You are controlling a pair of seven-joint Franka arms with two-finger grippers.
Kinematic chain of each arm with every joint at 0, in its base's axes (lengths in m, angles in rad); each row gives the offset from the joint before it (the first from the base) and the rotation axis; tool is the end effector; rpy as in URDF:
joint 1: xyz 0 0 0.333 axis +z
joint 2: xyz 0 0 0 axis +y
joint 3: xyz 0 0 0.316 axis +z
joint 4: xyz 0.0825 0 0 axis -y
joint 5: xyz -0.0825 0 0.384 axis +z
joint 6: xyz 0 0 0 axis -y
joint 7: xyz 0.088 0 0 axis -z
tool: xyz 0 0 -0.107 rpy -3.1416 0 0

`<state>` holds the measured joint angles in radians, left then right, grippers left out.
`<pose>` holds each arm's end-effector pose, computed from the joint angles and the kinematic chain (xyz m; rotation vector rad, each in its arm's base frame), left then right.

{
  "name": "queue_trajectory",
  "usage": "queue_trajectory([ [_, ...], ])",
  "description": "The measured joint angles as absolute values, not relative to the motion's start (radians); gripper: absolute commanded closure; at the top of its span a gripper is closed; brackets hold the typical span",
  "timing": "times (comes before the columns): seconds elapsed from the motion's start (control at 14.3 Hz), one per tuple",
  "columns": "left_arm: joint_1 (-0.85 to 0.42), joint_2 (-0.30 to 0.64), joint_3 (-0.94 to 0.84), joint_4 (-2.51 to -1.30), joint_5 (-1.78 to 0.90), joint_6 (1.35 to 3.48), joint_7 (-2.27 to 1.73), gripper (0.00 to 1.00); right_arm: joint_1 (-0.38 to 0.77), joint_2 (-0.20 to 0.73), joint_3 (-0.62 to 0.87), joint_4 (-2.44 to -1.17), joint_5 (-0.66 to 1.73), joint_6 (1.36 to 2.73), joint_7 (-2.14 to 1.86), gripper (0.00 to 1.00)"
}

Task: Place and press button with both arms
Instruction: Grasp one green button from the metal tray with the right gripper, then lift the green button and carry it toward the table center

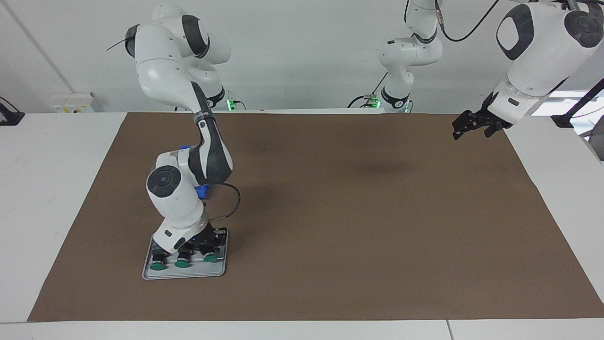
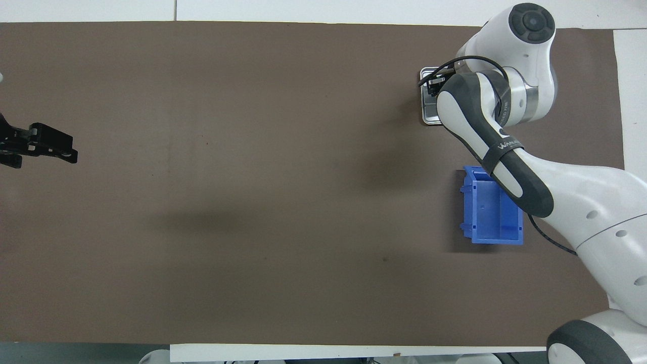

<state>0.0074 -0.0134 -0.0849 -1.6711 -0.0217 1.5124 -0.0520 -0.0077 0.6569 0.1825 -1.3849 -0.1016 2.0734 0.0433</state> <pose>0.5377 -0.0445 0.5803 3.1218 -0.0392 -0.2289 0.7232 0.0947 0.3335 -3.1087 -0.2164 -0.0625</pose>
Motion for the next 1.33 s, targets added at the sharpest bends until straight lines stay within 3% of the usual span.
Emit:
queue_trajectory([
  [0.21, 0.007, -0.013, -0.085, -1.671, -0.022, 1.512, -0.052, 0.0, -0.007, 0.643, 0.183, -1.295, -0.091, 1.928, 0.053, 0.98],
  [0.42, 0.007, -0.013, -0.085, -1.671, -0.022, 1.512, -0.052, 0.0, 0.008, 0.622, 0.152, -1.276, 0.017, 1.904, 0.178, 0.98],
  [0.84, 0.007, -0.013, -0.085, -1.671, -0.022, 1.512, -0.052, 0.0, 0.212, 0.534, -0.085, -1.263, 0.113, 1.729, 0.538, 0.98],
  [1.33, 0.007, -0.013, -0.085, -1.671, -0.022, 1.512, -0.052, 0.0, 0.44, 0.438, -0.227, -1.267, 0.117, 1.49, 1.09, 0.97],
])
